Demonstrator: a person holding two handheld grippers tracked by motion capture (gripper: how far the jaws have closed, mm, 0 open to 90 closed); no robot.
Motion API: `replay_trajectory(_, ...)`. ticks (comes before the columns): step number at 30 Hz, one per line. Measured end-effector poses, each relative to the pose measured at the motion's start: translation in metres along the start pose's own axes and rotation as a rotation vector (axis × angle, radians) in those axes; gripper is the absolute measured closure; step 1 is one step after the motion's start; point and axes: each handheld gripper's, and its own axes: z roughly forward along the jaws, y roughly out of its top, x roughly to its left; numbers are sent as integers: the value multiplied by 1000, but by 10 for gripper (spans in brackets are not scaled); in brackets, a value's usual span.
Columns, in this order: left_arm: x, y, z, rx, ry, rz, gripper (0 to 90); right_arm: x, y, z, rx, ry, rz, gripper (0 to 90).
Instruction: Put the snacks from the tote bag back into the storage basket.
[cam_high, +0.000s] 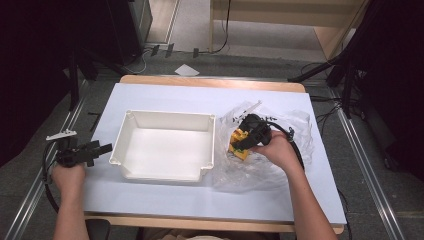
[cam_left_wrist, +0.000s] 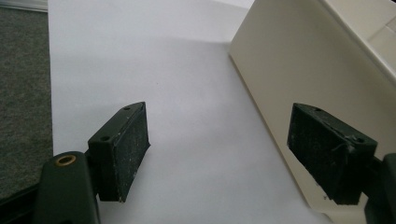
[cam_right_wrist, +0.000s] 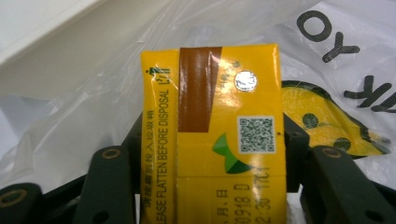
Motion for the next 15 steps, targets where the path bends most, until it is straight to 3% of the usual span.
replay_trajectory(5,0,0,0,0,-1,0,218,2,0,0,5,-23,-27,507)
replay_trajectory(15,-1,0,-1,-1,-1,1,218,1,1,0,6,-21,-28,517)
